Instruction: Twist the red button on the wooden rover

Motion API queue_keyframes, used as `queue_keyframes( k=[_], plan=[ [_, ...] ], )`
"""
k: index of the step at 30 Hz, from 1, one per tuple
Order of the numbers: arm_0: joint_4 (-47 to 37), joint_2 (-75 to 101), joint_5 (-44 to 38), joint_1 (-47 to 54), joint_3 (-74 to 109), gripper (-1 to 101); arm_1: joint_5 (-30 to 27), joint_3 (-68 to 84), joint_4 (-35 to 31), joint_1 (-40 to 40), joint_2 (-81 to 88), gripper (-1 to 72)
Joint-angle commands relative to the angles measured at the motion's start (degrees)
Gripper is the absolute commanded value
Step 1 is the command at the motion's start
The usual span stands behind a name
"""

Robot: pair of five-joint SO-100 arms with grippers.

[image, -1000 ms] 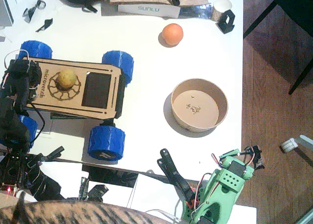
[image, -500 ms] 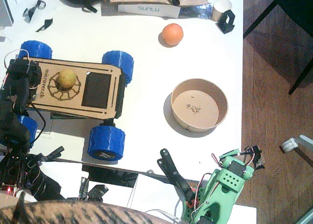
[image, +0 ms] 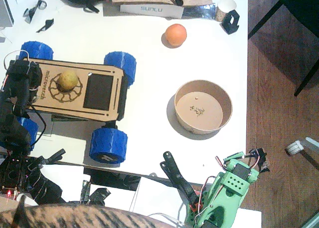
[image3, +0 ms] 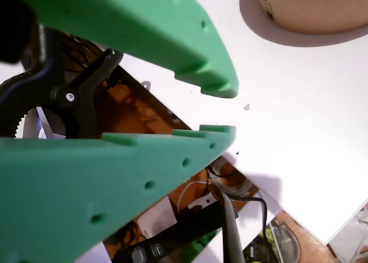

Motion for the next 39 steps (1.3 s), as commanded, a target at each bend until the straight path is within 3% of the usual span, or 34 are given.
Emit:
queue_keyframes(
  k=[1,7,39],
  plan=[
    [1.0,3.2,0.7,0.1,-2.5,18,-0.6,-0.3,0.1,0.4,0.1,2.5],
    [0.4,2.7,0.1,-0.4,-2.5,0,-0.6,-0.3,0.1,0.4,0.1,2.5],
    [2.7,3.7,4.0,0.4,-2.3,0,-0.6,-0.3,0.1,0.4,0.1,2.5]
  ],
)
